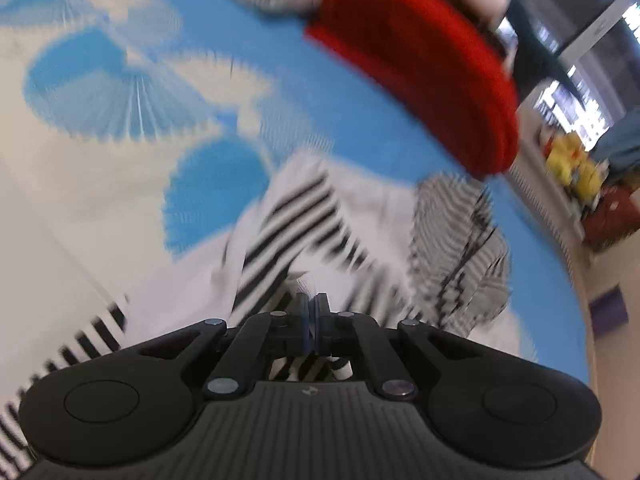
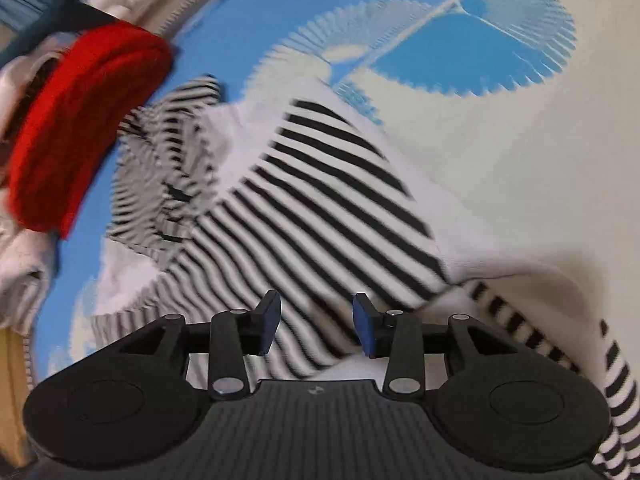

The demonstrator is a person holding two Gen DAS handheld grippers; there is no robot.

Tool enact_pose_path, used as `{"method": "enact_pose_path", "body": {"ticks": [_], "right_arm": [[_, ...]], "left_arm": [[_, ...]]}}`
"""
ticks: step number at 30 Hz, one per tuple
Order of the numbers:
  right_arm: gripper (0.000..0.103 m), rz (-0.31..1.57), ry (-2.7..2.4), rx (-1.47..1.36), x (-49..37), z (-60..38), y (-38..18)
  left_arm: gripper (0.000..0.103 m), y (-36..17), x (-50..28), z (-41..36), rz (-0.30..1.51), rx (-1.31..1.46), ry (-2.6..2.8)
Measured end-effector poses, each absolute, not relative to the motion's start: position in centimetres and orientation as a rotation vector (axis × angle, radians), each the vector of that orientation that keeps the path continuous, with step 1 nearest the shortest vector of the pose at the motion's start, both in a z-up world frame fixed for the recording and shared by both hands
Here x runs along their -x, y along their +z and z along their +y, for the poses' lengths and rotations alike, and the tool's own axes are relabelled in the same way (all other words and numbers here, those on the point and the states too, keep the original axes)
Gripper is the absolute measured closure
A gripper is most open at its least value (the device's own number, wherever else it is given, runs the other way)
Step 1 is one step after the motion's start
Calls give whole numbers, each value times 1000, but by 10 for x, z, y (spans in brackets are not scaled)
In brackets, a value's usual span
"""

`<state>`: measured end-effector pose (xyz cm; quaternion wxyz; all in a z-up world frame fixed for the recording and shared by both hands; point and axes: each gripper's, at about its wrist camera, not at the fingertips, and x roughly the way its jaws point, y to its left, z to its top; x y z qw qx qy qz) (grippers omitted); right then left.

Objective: Fold small clothes

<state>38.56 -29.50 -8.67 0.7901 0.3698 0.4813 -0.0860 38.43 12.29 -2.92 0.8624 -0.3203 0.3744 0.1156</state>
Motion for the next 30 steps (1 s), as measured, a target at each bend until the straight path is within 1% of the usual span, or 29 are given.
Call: {"method": "enact_pose_path", "body": {"ticks": [2, 6, 9, 10, 11, 12, 13, 15, 16, 17, 19, 21, 23, 25, 27, 28, 30], "right_arm": [[61, 1076, -225, -829, -387, -301, -98], [62, 1107, -283, -893, -383, -308, -116], [61, 1090, -319, -863, -380, -305, -108], [61, 1071, -335, -839, -377, -304, -104], [61, 1060, -337, -828, -377, -303, -101], [61, 1054, -331, -825, -378, -303, -100], [61, 1054, -319, -828, -380, -303, -101], [61, 1075, -321, -840, -383, -306, -109], [62, 1086, -332, -861, -383, -310, -114], [63, 1087, -333, -887, -383, -316, -116], [63, 1090, -338, -900, -384, -318, -112], [62, 1062, -345, -855, -384, -316, -103], [60, 1036, -334, -802, -385, -313, -96], [61, 1044, -316, -797, -389, -317, -101], [69, 1072, -333, -849, -390, -327, -112], [71, 1072, -342, -863, -390, -330, -112], [69, 1067, -345, -845, -391, -328, -103]], "left_arm": [[100, -14, -370, 116, 734, 604, 282], [100, -26, -369, 121, 829, 580, 399], [99, -13, -368, 114, 760, 495, 373], [93, -11, -373, 109, 749, 467, 317], [89, -13, -378, 106, 764, 464, 255], [80, -21, -386, 105, 808, 485, 188], [77, -32, -391, 106, 859, 515, 151], [77, -61, -402, 108, 1022, 535, 154], [83, -74, -405, 108, 1096, 508, 176], [83, -80, -404, 110, 1103, 498, 182], [82, -72, -406, 109, 1086, 478, 179], [77, -59, -406, 106, 1040, 460, 140], [75, -55, -406, 106, 1005, 441, 127], [74, -61, -410, 107, 1034, 430, 136], [75, -75, -411, 110, 1111, 464, 150], [75, -77, -410, 113, 1103, 485, 152], [75, -69, -412, 109, 1063, 453, 144]]}}
